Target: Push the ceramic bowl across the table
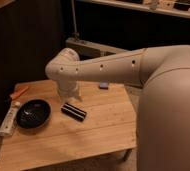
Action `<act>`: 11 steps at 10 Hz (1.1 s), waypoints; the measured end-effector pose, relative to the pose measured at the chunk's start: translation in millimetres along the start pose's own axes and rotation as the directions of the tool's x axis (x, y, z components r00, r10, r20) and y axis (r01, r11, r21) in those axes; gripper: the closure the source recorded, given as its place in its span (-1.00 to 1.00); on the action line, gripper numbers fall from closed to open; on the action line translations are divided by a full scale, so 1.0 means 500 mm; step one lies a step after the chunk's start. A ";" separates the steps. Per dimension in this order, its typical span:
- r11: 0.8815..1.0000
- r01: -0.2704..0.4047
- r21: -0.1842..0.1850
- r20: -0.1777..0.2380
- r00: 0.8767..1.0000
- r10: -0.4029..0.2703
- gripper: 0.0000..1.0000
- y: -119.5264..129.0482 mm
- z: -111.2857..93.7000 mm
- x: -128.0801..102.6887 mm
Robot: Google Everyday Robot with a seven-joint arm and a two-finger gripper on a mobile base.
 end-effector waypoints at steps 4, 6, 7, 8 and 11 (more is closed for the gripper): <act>0.973 0.230 -0.033 0.135 0.965 -0.224 -0.30 0.115 -0.055 -0.117; 0.971 0.236 -0.033 0.139 0.963 -0.230 -0.30 0.117 -0.057 -0.121; 0.972 0.234 -0.033 0.140 0.964 -0.228 -0.30 0.114 -0.056 -0.122; 0.971 0.236 -0.040 0.142 0.963 -0.229 -0.30 0.116 -0.056 -0.122; 0.958 0.280 -0.056 0.151 0.951 -0.269 -0.30 0.112 -0.017 -0.169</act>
